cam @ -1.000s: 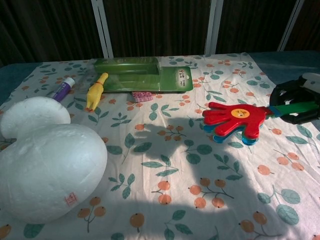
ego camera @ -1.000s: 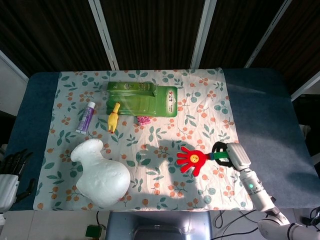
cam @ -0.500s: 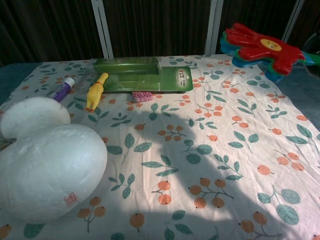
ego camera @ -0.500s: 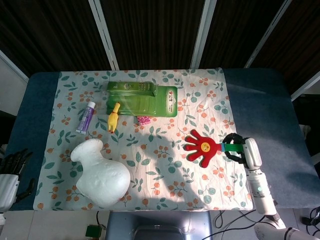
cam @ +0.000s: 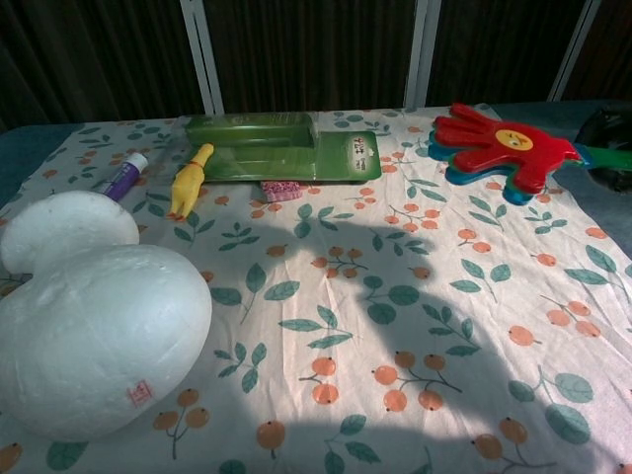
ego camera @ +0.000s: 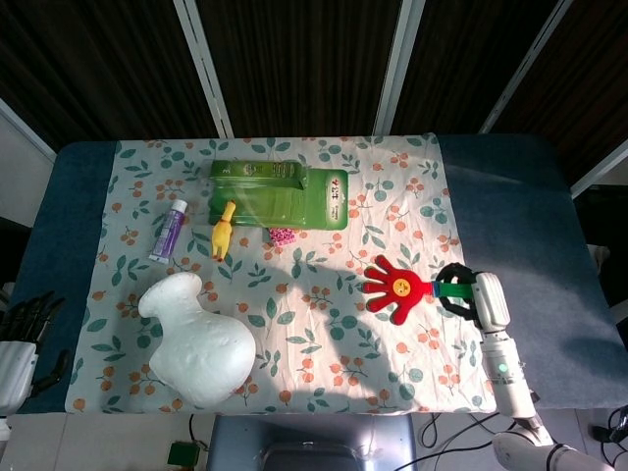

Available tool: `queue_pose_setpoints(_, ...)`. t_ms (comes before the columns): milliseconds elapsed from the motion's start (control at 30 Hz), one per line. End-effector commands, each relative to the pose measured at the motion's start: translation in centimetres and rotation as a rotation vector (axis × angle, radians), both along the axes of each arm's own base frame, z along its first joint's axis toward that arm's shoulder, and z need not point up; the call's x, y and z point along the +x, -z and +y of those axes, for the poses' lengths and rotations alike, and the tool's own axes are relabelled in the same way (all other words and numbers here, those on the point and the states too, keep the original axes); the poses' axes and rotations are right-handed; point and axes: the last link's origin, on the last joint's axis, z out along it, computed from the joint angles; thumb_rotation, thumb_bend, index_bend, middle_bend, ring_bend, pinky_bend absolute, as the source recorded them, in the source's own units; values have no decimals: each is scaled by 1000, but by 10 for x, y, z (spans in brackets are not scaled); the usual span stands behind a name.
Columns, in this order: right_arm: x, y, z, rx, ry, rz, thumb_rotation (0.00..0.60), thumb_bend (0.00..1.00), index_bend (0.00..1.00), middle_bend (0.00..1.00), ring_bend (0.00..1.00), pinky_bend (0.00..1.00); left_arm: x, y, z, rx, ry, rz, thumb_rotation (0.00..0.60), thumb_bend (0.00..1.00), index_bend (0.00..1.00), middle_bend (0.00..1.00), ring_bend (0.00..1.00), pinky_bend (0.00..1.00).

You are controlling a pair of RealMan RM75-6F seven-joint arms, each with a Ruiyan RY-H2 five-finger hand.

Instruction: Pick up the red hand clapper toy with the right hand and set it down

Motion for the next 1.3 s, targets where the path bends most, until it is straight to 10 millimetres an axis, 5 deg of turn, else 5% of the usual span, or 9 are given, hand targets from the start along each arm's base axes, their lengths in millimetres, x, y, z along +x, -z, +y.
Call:
queue_pose_setpoints(33,-14,13,-5,149,89,254,600,547,827,802,961,1000,0,0,0,0,-1,0,600,457,32,0,0,89)
queue_pose_setpoints(200,-18,19,-1,204,126,391,600,546,831,803,961,1000,0,-1,-1,4,-7,-2,600,456,31,0,0,88)
queue_pose_setpoints(700,-9,28,-3,174,124,311,600,546,808,804,933,993,0,0,1,-2,-8,-1,600,458,31,0,0,89)
queue_pose_setpoints(800,-8,32,-5,169,109,296,600,543,640,745,799,892,0,1,2,-3,-9,-2,600,457,31,0,0,89)
queue_pose_setpoints(967,-9,33,-6,182,100,364,600,373,156,369,365,588,-1,1,2,-6,-10,-3,600,457,31,0,0,90)
queue_pose_setpoints(1100,-11,29,-5,194,105,419,600,289,12,252,208,431,-1,0,2,-3,-8,-7,600,457,29,0,0,97)
queue_pose_setpoints(1300,-15,12,5,229,114,558,600,250,0,85,60,259,0,0,1,-6,-6,-7,600,458,29,0,0,98)
